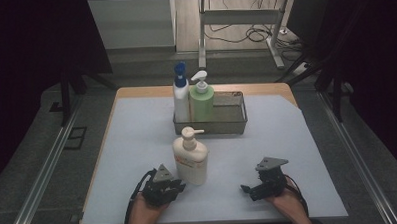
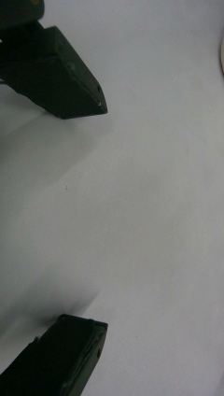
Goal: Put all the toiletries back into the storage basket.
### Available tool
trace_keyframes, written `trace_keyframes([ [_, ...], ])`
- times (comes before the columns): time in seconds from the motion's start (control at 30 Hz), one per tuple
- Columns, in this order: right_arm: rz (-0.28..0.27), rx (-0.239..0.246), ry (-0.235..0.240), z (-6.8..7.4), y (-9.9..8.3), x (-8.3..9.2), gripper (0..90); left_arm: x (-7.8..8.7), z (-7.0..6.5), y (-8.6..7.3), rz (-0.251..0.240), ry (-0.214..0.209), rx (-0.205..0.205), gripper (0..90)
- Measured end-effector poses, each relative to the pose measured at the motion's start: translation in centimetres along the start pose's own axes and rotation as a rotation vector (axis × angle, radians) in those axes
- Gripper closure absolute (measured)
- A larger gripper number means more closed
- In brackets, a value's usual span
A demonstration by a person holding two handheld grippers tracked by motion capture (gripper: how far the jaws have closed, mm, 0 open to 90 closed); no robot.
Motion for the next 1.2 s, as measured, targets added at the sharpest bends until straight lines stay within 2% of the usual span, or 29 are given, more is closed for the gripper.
trace_keyframes([
  [0.03, 0.004, 0.002, 0.009, 0.1, 0.1, 0.1, 0.8, 0.2, 0.1, -0.1, -0.002, 0.009, 0.001, 66.3],
  [0.1, -0.002, 0.001, 0.018, 0.2, 0.1, 0.2, 3.8, 0.6, 0.2, -0.4, -0.004, 0.022, 0.004, 64.5],
  [0.3, -0.020, 0.010, 0.038, 0.6, 0.5, 0.8, 3.7, 1.6, 0.6, -1.1, -0.005, 0.081, 0.000, 51.0],
  [0.43, -0.027, 0.026, 0.049, 1.0, 0.8, 1.1, 2.8, 1.7, 0.8, -1.6, 0.014, 0.107, 0.004, 44.6],
  [0.6, -0.036, 0.033, 0.070, 1.6, 1.4, 1.3, 0.8, 1.5, 1.4, -2.2, 0.040, 0.148, 0.016, 32.2],
  [0.77, -0.051, 0.044, 0.087, 2.2, 2.3, 1.7, 0.8, 1.6, 1.7, -2.5, 0.043, 0.173, 0.024, 21.6],
  [0.97, -0.065, 0.064, 0.108, 2.9, 3.4, 1.9, 0.8, 1.4, 2.0, -2.8, 0.043, 0.205, 0.032, 13.7],
  [1.13, -0.063, 0.076, 0.129, 3.8, 4.3, 1.9, 0.8, 0.9, 2.1, -3.1, 0.055, 0.208, 0.030, 12.4],
  [1.2, -0.065, 0.085, 0.139, 4.1, 4.7, 1.9, 0.5, 0.9, 2.1, -3.1, 0.041, 0.208, 0.041, 12.3],
])
Point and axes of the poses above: each handheld gripper's, and its own axes: x roughly backward along the jaws, y roughly out of its top, z roughly to its left, the point moved 4 cm from there along -x, roughly forward along the jaws, and after that the axes turned 9 degrees about -x, right-handed, at the moved point
